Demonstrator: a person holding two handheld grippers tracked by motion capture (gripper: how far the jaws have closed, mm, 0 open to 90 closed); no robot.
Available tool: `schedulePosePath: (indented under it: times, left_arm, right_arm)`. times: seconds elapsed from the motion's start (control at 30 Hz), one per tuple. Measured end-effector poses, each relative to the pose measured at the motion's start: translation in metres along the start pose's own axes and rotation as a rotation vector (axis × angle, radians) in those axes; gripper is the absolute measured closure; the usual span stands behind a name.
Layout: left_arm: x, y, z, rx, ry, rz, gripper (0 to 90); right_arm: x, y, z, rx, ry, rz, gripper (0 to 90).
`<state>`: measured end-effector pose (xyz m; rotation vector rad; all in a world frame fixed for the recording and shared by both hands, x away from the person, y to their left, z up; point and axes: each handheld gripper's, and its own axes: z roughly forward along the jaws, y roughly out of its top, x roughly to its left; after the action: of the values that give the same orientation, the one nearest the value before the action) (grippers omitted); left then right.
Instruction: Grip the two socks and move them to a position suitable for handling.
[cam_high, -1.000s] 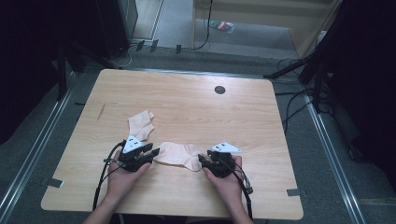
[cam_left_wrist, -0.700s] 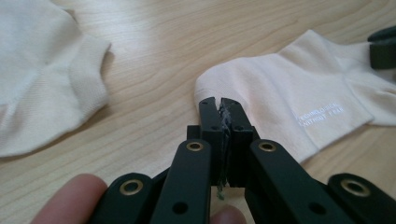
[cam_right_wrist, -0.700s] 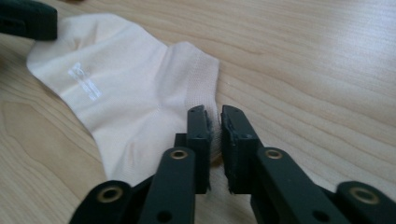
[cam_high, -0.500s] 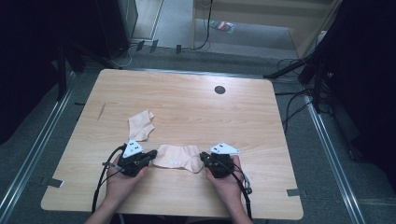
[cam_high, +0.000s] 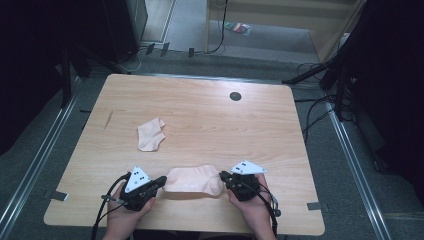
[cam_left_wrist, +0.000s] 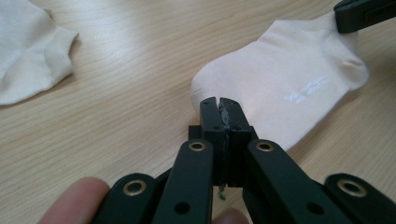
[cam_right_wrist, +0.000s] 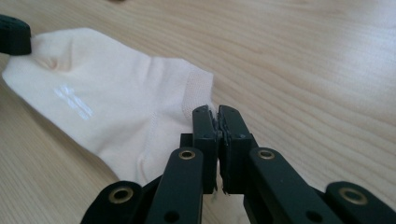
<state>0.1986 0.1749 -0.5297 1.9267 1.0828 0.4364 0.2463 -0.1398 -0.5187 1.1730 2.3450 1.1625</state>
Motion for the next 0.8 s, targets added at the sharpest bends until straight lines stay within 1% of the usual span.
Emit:
schedulePosePath:
  times: [0.1, 0.2, 0.23, 0.27, 0.3, 0.33, 0.37, 0.4, 0.43, 0.47, 0.5, 0.53, 0.57, 0.6, 0.63, 0.67, 0.7, 0.73, 0.77, 0.8]
  left_arm:
    - [0.000, -0.002, 0.001, 0.007, 0.010, 0.005, 90.0]
    - [-0.001, -0.003, 0.002, 0.012, 0.009, 0.007, 90.0]
    - [-0.001, -0.004, 0.003, 0.015, 0.001, 0.002, 90.0]
    - [0.000, -0.005, 0.004, 0.008, -0.007, -0.008, 89.2]
    - [0.001, -0.006, 0.005, -0.003, -0.016, -0.029, 89.2]
    - [0.003, -0.007, 0.005, -0.009, -0.015, -0.050, 67.5]
    - [0.005, -0.007, 0.006, -0.015, -0.003, -0.067, 67.5]
    - [0.009, -0.006, 0.005, -0.040, 0.013, -0.087, 52.1]
    - [0.009, -0.006, 0.005, -0.040, 0.013, -0.087, 49.0]
    - [0.013, -0.004, 0.003, -0.060, 0.025, -0.097, 49.0]
    - [0.017, -0.002, 0.002, -0.077, 0.032, -0.108, 46.3]
    - [0.025, 0.001, 0.002, -0.092, 0.047, -0.132, 41.5]
    - [0.025, 0.001, 0.002, -0.092, 0.047, -0.132, 41.2]
    - [0.031, 0.005, 0.004, -0.093, 0.054, -0.137, 41.2]
    - [0.035, 0.008, 0.005, -0.099, 0.068, -0.146, 41.2]
    - [0.046, 0.014, 0.009, -0.104, 0.090, -0.156, 40.8]
    - [0.046, 0.014, 0.009, -0.104, 0.090, -0.156, 40.5]
    - [0.056, 0.021, 0.013, -0.098, 0.117, -0.153, 40.3]
    - [0.056, 0.021, 0.013, -0.098, 0.117, -0.153, 40.0]
    - [0.066, 0.027, 0.018, -0.089, 0.137, -0.157, 40.0]
  right_arm:
    - [-0.005, -0.004, 0.004, 0.004, 0.013, 0.029, 87.8]
    - [-0.005, -0.004, 0.005, 0.008, 0.016, 0.040, 87.7]
    - [-0.006, -0.004, 0.006, 0.006, 0.015, 0.034, 87.7]
    - [-0.006, -0.004, 0.007, -0.005, 0.023, 0.037, 84.6]
    - [-0.006, -0.004, 0.007, -0.005, 0.023, 0.037, 84.6]
    - [-0.008, -0.003, 0.006, -0.054, 0.035, 0.068, 60.0]
    - [-0.008, -0.003, 0.006, -0.054, 0.035, 0.068, 60.0]
    - [-0.010, -0.002, 0.004, -0.083, 0.037, 0.085, 47.8]
    - [-0.010, -0.002, 0.004, -0.083, 0.037, 0.085, 47.8]
    - [-0.010, -0.002, 0.003, -0.091, 0.041, 0.089, 44.7]
    - [-0.011, -0.002, 0.002, -0.102, 0.031, 0.090, 41.4]
    - [-0.013, -0.002, 0.000, -0.118, 0.016, 0.097, 37.9]
    - [-0.013, -0.002, 0.000, -0.118, 0.016, 0.097, 37.9]
    - [-0.015, -0.002, 0.000, -0.127, 0.011, 0.115, 36.5]
    - [-0.015, -0.002, 0.000, -0.127, 0.011, 0.115, 36.5]
    - [-0.016, -0.002, 0.000, -0.131, 0.003, 0.126, 36.3]
    - [-0.016, -0.002, 0.000, -0.133, 0.003, 0.127, 36.3]
    - [-0.016, -0.002, 0.000, -0.135, 0.001, 0.128, 36.3]
    - [-0.016, -0.002, 0.000, -0.135, 0.001, 0.128, 36.3]
    - [-0.017, -0.002, 0.000, -0.137, -0.002, 0.124, 36.6]
